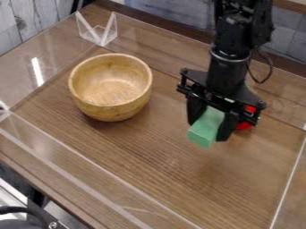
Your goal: Remove the green stick from the brown bowl and put it on the table
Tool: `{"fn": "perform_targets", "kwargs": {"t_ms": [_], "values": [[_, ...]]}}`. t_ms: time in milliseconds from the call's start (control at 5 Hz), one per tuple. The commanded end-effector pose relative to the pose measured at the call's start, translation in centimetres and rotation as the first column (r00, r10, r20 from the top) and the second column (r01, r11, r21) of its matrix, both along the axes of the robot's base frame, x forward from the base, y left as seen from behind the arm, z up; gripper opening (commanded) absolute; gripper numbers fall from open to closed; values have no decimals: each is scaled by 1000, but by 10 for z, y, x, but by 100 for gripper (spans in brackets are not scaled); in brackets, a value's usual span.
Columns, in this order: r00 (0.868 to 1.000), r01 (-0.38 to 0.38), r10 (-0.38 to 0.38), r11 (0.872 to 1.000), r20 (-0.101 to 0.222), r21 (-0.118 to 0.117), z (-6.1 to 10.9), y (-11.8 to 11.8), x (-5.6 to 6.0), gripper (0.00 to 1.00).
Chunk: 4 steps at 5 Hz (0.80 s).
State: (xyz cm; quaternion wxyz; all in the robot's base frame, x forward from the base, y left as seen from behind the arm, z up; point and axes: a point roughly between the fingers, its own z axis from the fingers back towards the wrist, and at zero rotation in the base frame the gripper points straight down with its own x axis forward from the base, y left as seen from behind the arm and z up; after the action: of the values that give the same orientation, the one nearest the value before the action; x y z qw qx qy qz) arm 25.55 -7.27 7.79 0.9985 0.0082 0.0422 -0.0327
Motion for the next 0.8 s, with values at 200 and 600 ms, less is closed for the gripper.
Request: {"fn": "perform_targets", "kwargs": {"t_ms": [200, 600], "values": [[995, 72, -68, 996, 68, -61, 9, -1, 6, 100], [995, 82, -77, 994, 66, -79, -4, 19, -1, 100]]}}
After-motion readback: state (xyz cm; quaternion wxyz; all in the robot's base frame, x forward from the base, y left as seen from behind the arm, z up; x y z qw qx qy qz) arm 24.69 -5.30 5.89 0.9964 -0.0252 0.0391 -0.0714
